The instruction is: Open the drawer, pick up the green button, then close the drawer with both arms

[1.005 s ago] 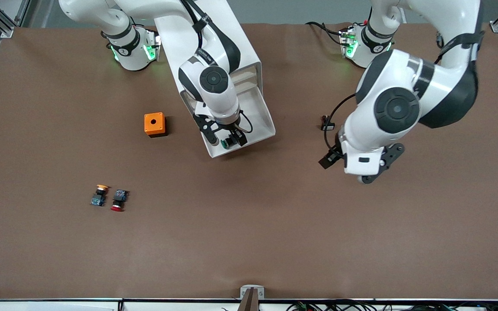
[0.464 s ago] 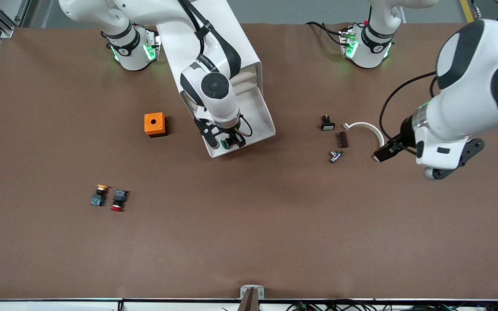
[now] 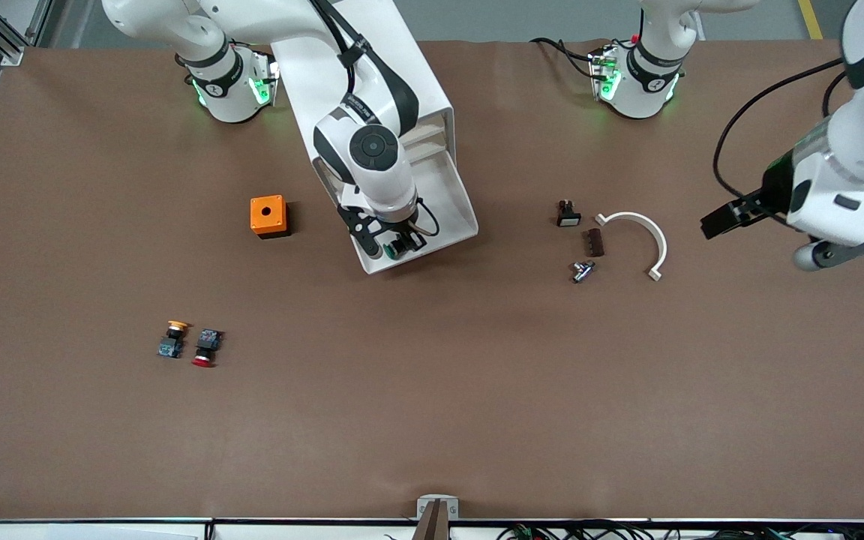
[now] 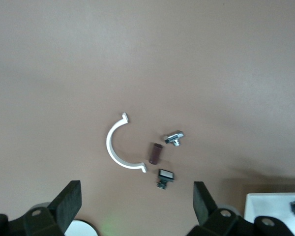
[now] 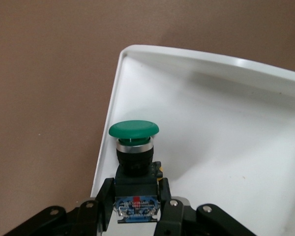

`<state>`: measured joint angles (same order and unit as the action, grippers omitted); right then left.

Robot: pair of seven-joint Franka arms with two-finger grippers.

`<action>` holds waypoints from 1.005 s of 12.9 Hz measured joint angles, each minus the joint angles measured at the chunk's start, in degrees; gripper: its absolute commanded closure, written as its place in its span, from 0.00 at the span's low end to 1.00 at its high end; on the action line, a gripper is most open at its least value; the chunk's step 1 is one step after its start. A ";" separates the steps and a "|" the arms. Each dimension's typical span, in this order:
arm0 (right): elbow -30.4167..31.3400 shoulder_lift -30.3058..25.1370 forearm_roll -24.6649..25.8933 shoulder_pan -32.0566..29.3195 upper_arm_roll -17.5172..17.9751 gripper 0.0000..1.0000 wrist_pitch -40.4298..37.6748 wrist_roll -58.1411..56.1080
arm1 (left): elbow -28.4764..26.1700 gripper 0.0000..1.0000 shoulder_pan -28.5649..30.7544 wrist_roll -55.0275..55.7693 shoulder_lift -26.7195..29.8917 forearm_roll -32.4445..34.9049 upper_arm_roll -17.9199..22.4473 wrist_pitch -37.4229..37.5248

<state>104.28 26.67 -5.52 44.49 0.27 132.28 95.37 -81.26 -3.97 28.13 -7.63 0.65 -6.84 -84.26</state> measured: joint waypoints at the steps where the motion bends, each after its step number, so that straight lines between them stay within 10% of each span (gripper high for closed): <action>1: -0.38 0.00 0.00 0.00 -0.01 1.00 -0.38 -0.59 | -3.49 0.00 0.92 -2.18 2.80 0.00 0.01 -1.29; 7: -8.86 -0.74 0.42 -0.81 -1.77 1.00 -12.00 -13.26 | -14.27 0.00 2.35 -9.00 10.47 0.00 -0.25 -4.00; 13: -9.37 -0.79 0.49 -11.26 -2.73 1.00 -13.46 -39.20 | -16.62 0.00 -2.76 -8.50 0.17 -0.02 -3.28 -13.47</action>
<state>94.91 25.88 -5.03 33.24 -2.46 118.82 56.17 -97.88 -6.74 19.62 -7.45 0.63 -10.12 -97.73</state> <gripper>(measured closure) 0.595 0.000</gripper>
